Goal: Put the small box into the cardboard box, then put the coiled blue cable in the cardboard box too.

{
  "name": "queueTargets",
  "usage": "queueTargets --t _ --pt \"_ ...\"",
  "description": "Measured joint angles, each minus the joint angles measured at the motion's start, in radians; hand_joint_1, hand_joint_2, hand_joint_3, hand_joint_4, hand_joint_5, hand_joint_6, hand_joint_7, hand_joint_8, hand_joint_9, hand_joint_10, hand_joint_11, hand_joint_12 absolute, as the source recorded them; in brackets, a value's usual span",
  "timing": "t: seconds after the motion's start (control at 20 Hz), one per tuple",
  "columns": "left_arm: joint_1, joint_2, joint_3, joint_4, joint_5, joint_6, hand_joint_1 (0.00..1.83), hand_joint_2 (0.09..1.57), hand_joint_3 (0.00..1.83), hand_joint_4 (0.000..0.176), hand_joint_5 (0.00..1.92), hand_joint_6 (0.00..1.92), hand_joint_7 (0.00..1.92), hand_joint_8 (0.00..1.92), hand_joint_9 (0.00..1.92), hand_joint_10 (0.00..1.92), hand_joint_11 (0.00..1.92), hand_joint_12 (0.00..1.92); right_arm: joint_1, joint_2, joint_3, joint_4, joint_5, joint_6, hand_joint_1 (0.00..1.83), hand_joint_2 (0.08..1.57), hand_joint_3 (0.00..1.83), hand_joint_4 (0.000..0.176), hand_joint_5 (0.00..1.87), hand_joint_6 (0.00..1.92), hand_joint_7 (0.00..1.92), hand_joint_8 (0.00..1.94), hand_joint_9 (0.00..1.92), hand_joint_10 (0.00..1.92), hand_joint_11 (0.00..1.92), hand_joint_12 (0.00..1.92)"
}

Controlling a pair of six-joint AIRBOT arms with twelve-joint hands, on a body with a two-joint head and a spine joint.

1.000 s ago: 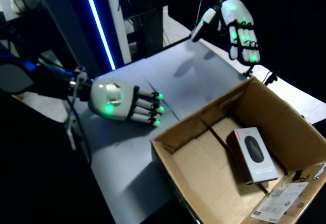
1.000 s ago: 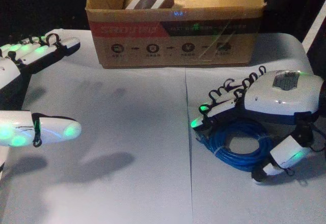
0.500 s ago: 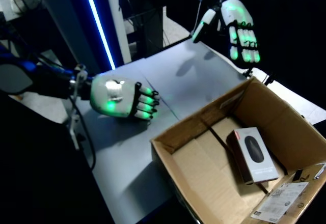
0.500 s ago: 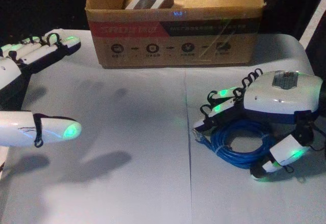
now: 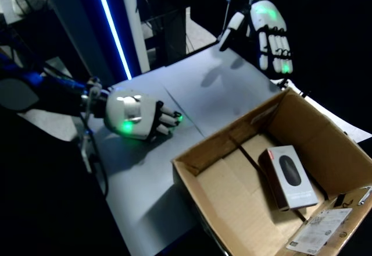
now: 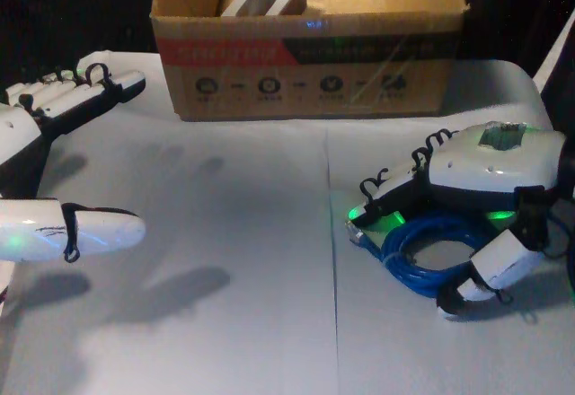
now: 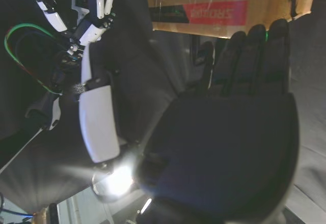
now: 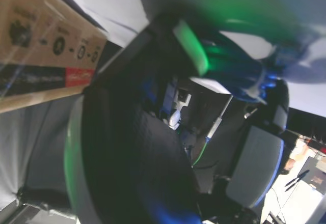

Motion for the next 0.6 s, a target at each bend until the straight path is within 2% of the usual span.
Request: queueTargets --t 0.25,0.4,0.45,0.6 --pt "0.009 -0.002 0.001 -0.002 -0.006 -0.006 0.37 0.95 0.0 0.176 0.02 0.0 0.0 0.0 0.0 0.0 0.01 0.0 0.038 0.043 -0.007 0.083 0.093 -0.006 1.57 1.28 0.01 0.0 1.25 1.92 1.49 1.94 1.68 1.92 1.79 1.92" --pt "0.01 -0.003 0.001 -0.001 -0.008 -0.011 0.33 0.94 0.0 0.176 0.03 0.0 0.0 0.0 0.0 0.0 0.03 0.01 0.08 0.083 -0.032 0.088 0.13 -0.006 1.51 1.31 0.03 0.0 1.17 1.92 1.43 1.94 1.64 1.92 1.75 1.92" --pt "0.01 -0.003 0.001 -0.001 -0.01 -0.014 0.32 0.94 0.0 0.176 0.03 0.0 0.0 0.0 0.0 0.0 0.04 0.02 0.08 0.094 -0.037 0.096 0.158 -0.006 1.53 1.31 0.03 0.0 1.09 1.92 1.41 1.94 1.62 1.92 1.72 1.92" --pt "0.01 -0.011 0.005 -0.014 -0.014 -0.015 0.31 0.93 0.0 0.176 0.03 0.0 0.0 0.0 0.0 0.0 0.06 0.02 0.092 0.117 -0.06 0.092 0.2 -0.006 1.54 1.3 0.01 0.0 1.05 1.92 1.32 1.94 1.58 1.92 1.69 1.92"
